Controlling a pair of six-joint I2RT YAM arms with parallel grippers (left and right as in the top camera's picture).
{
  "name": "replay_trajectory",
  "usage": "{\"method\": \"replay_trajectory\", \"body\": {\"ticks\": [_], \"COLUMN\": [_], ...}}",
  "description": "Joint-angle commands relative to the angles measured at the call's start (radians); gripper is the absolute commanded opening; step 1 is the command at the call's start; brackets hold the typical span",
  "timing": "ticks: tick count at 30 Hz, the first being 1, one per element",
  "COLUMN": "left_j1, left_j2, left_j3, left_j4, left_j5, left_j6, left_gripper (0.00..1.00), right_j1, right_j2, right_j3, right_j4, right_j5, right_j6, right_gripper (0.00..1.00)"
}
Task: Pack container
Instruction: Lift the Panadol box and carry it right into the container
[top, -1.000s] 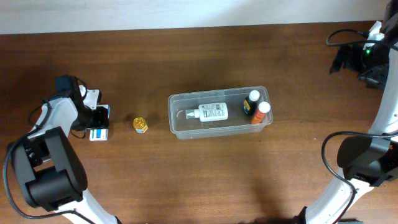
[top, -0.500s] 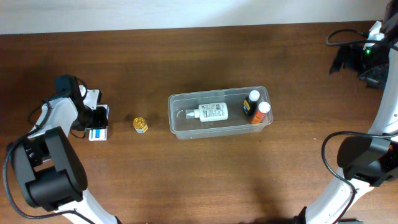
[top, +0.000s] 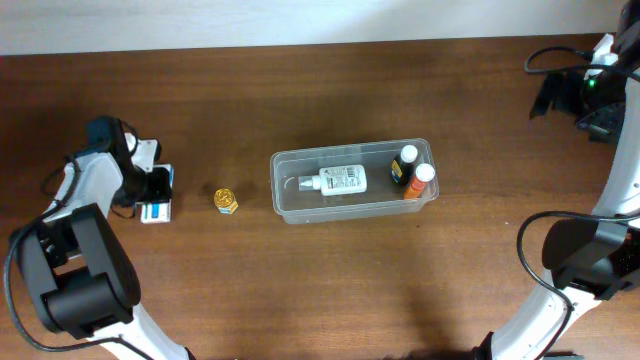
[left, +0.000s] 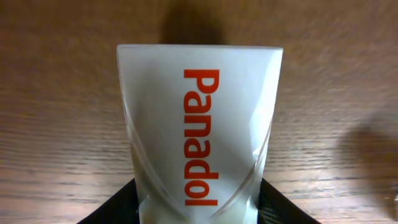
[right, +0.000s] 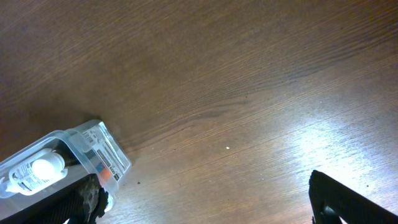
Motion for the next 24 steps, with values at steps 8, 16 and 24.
{"method": "replay_trajectory", "body": {"ticks": [8,16,24], "left_j1": [-0.030,-0.196,-0.465], "left_j2": [0.008,0.008,0.007], "left_j3": [0.267,0.534,0.747], "left_j4": [-0.111,-0.251,-0.368], "left_j5": [0.197,0.197,0.196], "left_j6": [-0.009,0.052,0.159], "left_gripper": [0.50,0.50,0.50], "right_j1": [-0.008,-0.008,-0.008], "right_j2": [-0.019,-0.019,-0.019], "right_j3": [-0.004,-0.004,-0.004], "right_j4": [0.000,0.000,0.000], "right_j5": [0.002,0.002,0.002], "right_j6": [-0.003,-0.003,-0.003], "right_gripper": [0.98,0.98,0.98]}}
